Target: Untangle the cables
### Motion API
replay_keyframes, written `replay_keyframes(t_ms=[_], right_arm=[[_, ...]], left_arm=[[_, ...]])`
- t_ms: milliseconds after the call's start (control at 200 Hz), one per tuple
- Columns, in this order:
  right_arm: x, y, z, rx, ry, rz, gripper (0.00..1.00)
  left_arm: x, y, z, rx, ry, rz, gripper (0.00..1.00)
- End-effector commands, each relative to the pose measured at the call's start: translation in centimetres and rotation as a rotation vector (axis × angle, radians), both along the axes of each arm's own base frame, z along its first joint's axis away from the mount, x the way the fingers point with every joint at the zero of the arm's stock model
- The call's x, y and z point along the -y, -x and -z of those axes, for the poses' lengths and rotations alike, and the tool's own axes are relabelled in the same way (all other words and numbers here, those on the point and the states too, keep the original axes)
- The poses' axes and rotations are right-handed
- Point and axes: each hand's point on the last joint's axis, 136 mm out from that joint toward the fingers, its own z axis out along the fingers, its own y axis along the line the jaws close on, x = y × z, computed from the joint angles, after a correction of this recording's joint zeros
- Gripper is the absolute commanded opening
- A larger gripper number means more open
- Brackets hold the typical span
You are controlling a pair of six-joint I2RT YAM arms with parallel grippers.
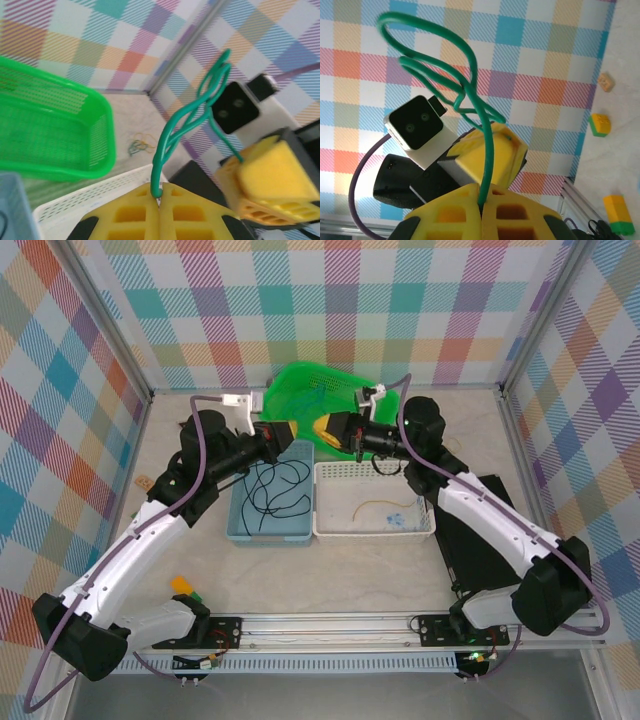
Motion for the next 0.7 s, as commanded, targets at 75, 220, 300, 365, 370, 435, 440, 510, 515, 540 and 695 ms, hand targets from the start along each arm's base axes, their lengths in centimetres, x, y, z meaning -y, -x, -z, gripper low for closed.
replay_keyframes(t_ms=[75,220,300,365,370,435,440,510,515,540,695], right_arm=[[5.5,-1.9,3.3,-0.086,0.165,0.123,0.00],[11.4,-4.0,7.5,-0.214,0.307,0.263,0.00],[14.3,-4.7,9.0,-0.238,0.403,0.347,0.00],[16.0,-5.1,9.7,-0.233,0.479,0.404,0.00],[16.2,-5.1,9.7,-0.233,0.484,0.408,0.00],[17.8,-5.6,10.1,-0.234,0.537,0.464,0.00],[18.0,-5.7,10.1,-0.235,0.541,0.470,0.00],[19.8,-6.1,10.6,-0.250,0.586,0.523,0.00],[19.8,-6.1,10.6,-0.251,0.588,0.526,0.00],[20.4,-6.2,10.7,-0.256,0.601,0.539,0.00],[20.7,-7.0,10.2,-0.245,0.588,0.524,0.00]], left_arm=[[-4.6,-0.9,0.2,-0.059,-0.103,-0.204,0.00],[-7.9,-1.6,0.4,-0.108,-0.117,-0.279,0.00],[-9.6,-2.0,0.6,-0.130,-0.106,-0.304,0.00],[-11.1,-2.3,1.0,-0.158,-0.105,-0.340,0.00],[-11.2,-2.4,1.0,-0.160,-0.106,-0.343,0.00],[-12.9,-2.6,1.5,-0.182,-0.113,-0.383,0.00],[-13.0,-2.6,1.6,-0.183,-0.112,-0.386,0.00],[-14.3,-2.9,1.9,-0.198,-0.113,-0.414,0.00],[-14.4,-2.9,1.9,-0.196,-0.112,-0.414,0.00],[-14.9,-3.1,1.9,-0.199,-0.112,-0.423,0.00],[-15.2,-3.8,2.6,-0.214,-0.109,-0.400,0.00]])
